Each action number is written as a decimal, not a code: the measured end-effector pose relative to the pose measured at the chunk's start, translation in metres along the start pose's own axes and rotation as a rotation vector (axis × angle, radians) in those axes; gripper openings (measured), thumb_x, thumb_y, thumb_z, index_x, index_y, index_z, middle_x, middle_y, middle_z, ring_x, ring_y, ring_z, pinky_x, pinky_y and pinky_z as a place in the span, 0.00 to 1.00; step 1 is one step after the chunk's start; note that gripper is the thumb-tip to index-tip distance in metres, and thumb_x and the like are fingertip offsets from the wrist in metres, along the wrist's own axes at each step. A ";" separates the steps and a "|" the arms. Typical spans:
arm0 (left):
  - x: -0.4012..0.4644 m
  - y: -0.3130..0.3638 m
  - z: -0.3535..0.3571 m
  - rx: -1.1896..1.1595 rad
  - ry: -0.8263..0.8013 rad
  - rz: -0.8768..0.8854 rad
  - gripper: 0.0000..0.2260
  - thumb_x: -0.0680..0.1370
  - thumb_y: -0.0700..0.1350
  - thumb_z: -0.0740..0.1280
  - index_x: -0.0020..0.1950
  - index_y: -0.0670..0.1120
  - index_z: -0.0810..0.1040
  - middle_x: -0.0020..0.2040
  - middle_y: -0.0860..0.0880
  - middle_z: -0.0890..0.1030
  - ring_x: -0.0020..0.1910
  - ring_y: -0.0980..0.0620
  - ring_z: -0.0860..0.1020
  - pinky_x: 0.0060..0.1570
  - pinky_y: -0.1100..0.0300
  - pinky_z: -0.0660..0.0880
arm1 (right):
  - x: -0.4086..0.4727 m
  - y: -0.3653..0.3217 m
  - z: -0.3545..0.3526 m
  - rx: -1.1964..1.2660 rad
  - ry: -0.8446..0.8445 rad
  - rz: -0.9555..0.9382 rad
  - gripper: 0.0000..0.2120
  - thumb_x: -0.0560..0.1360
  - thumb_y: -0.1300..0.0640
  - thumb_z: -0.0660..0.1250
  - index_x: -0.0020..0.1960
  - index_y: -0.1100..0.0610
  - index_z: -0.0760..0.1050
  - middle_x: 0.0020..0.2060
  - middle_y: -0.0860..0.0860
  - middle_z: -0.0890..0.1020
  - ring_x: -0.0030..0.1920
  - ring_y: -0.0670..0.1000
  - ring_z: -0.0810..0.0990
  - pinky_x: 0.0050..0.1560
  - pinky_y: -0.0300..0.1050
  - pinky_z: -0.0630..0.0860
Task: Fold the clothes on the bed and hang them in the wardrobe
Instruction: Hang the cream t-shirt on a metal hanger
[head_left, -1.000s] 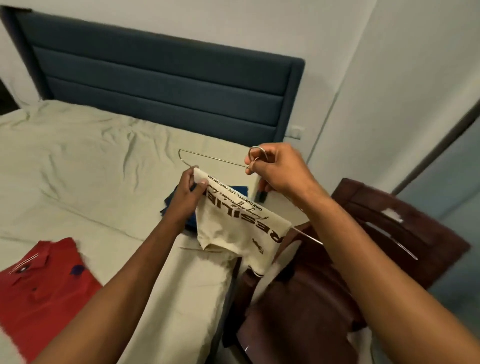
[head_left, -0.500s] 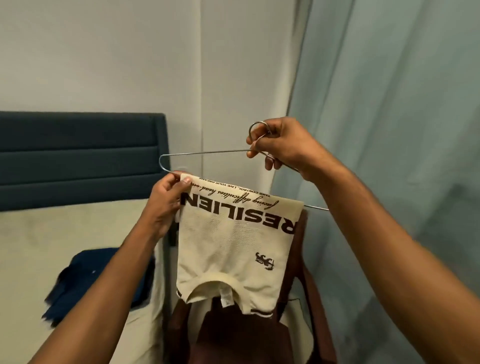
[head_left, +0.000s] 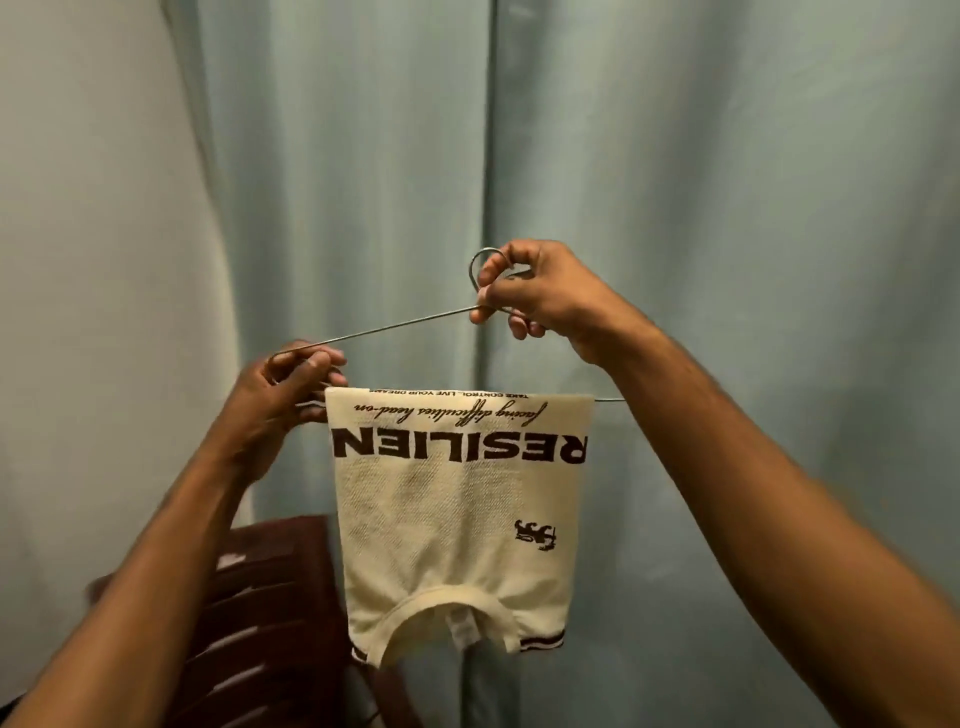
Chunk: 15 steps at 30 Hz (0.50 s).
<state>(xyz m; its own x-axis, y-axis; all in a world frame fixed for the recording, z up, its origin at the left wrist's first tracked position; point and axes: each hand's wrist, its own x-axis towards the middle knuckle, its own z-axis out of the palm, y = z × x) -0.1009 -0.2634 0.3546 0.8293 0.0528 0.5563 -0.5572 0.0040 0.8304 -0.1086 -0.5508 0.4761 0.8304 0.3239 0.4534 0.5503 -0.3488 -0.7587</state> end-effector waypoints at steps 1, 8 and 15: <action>0.008 0.006 0.020 0.019 -0.054 0.037 0.26 0.63 0.68 0.77 0.48 0.49 0.83 0.40 0.48 0.82 0.38 0.53 0.80 0.34 0.63 0.78 | -0.007 0.002 -0.022 -0.019 0.032 0.001 0.06 0.76 0.66 0.67 0.49 0.58 0.74 0.37 0.56 0.86 0.25 0.46 0.72 0.26 0.39 0.64; 0.041 0.035 0.213 0.093 -0.311 0.320 0.22 0.73 0.67 0.67 0.40 0.47 0.80 0.27 0.55 0.70 0.27 0.56 0.65 0.26 0.66 0.63 | -0.082 0.020 -0.186 -0.230 0.248 0.064 0.09 0.77 0.63 0.68 0.56 0.58 0.75 0.39 0.52 0.87 0.31 0.49 0.74 0.32 0.42 0.68; 0.031 0.052 0.415 -0.004 -0.298 0.473 0.14 0.80 0.55 0.64 0.39 0.49 0.77 0.26 0.56 0.70 0.26 0.58 0.64 0.30 0.61 0.61 | -0.193 0.034 -0.337 -0.519 0.497 0.090 0.17 0.79 0.55 0.69 0.66 0.53 0.73 0.46 0.50 0.86 0.43 0.41 0.83 0.46 0.40 0.79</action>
<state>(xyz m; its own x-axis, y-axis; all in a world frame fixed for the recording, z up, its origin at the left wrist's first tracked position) -0.0875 -0.6757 0.4287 0.4643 -0.2345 0.8541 -0.8713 0.0523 0.4880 -0.2205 -0.9219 0.5208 0.7484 -0.1210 0.6521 0.3455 -0.7682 -0.5390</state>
